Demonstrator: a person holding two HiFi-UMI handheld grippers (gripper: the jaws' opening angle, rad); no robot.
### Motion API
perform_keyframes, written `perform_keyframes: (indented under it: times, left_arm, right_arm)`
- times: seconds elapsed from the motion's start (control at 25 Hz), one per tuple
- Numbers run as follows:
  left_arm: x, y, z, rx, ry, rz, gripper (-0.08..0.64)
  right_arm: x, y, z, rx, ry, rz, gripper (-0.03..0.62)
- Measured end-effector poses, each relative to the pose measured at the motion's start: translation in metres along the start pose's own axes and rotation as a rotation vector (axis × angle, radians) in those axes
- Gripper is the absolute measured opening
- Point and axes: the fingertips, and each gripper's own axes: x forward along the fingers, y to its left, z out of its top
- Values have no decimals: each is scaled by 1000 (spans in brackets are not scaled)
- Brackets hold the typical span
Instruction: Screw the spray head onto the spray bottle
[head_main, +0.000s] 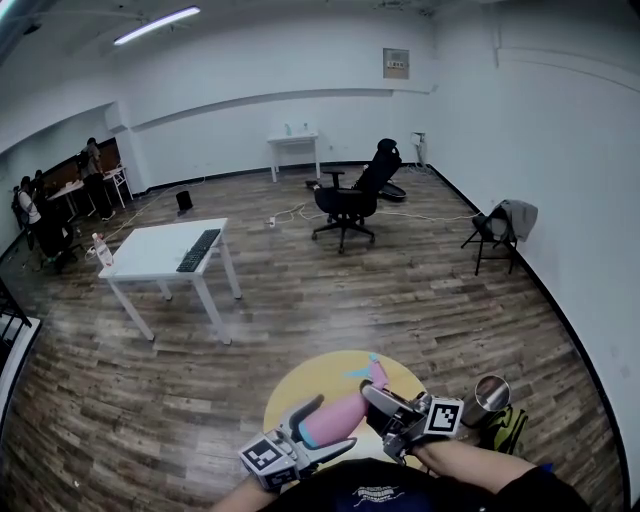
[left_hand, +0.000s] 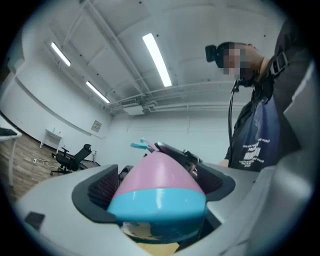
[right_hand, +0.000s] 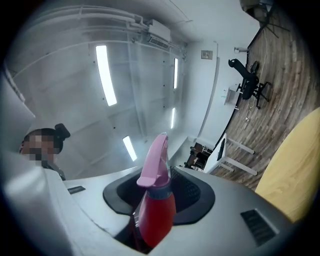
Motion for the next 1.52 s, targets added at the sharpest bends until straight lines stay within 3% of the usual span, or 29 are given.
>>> perform_keyframes:
  times: [0.08,0.2,0.28,0.36,0.44,0.6,0.76,0.88,0.96,1.04,1.08,1.12,1.2,1.32,1.44,1.52]
  left_arm:
    - [1,1,-4,10,31,-20,492]
    - [-6,1,14,-9,32,-72,491]
    - [-14,3,22,15,53,-105,489]
    - [-21,7,29,28,62,-121,489]
    - [-24,7,32,37,66,-128,489]
    - [-23,2,33,2,56,-149,489]
    - [-24,7,46,-136,21,-142,485]
    - [-23,13,47,-275,3,-149,482]
    - [-29,24,43,-504,-50,-173,481]
    - [-35,41,37,-793,-131,-204,482]
    - [-37,45,35,-868,-159,-215,485]
    - [-37,46,35,-880,-175,-216,485]
    - [-37,43,39,-799,-175,-189,483]
    - [-35,37,52,-627,-134,-152,488]
    - [-34,30,66,-439,-96,-125,488]
    - [-29,19,72,-246,-54,-117,486]
  right_arm:
    - [-1,0,-2,-40,47,-6,160]
    - [-11,-8,-8,-172,209,-60,160]
    - [-20,-12,-8,-226,300,-83,198]
    - [-23,-10,-10,-187,379,-69,201]
    - [-23,-6,-15,-157,449,-50,132]
    - [-21,5,-22,-114,484,-3,126]
    - [-28,9,-27,-138,519,17,121]
    - [-32,15,-31,-239,539,26,120]
    - [-30,31,-37,-400,556,92,120]
    - [-31,52,-49,-670,615,199,114]
    - [-32,57,-54,-775,648,233,114]
    - [-32,57,-56,-821,666,244,114]
    - [-34,50,-52,-779,659,223,114]
    - [-36,36,-45,-611,584,147,114]
    - [-30,22,-38,-333,500,92,112]
    - [-28,10,-33,-124,440,72,110]
